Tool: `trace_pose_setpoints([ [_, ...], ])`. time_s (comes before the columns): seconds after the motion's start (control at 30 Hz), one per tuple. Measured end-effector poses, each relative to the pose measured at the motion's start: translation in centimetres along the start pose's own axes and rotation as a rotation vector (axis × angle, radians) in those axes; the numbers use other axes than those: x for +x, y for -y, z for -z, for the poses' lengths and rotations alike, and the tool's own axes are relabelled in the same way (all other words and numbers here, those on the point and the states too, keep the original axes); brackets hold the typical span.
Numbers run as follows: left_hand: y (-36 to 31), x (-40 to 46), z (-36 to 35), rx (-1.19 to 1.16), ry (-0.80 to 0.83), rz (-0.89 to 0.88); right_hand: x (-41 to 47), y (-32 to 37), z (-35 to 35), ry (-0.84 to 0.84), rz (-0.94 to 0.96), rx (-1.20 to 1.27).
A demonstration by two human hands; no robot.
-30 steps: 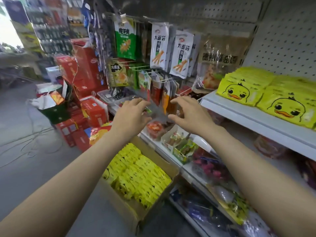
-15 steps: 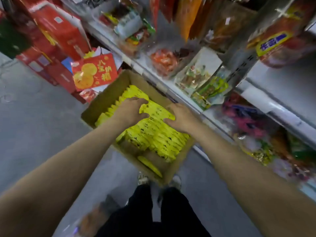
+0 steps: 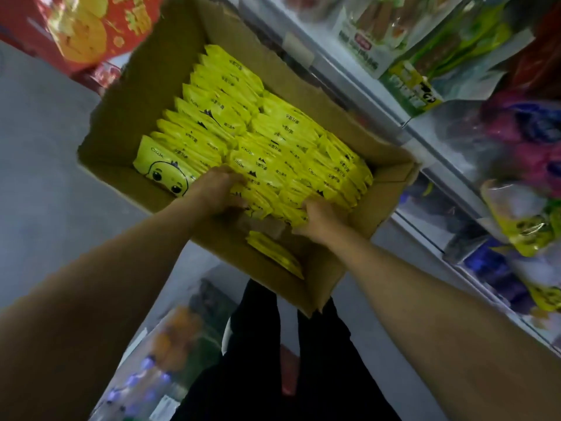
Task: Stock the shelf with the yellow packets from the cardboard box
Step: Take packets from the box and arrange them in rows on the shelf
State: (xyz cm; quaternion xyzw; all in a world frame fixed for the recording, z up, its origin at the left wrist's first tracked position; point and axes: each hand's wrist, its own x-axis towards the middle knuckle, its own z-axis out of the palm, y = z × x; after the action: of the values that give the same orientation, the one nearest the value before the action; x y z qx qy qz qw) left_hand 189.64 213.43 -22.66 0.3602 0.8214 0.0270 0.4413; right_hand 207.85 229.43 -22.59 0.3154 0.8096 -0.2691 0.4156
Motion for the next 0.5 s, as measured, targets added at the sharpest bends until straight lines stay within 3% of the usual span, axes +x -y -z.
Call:
trace_pose_setpoints([
  [0.23,2.0,1.9,-0.3,0.013,-0.013,-0.050,1.4,0.8,-2.3,-0.165,-0.022,-0.113],
  [0.33,2.3,2.7,-0.2,0.014,-0.002,-0.065,2.1,-0.1,-1.7,-0.187,-0.054,0.038],
  [0.5,2.5,3.5,-0.4,0.014,-0.035,-0.080,2.4,-1.5,-0.6,-0.082,-0.040,0.325],
])
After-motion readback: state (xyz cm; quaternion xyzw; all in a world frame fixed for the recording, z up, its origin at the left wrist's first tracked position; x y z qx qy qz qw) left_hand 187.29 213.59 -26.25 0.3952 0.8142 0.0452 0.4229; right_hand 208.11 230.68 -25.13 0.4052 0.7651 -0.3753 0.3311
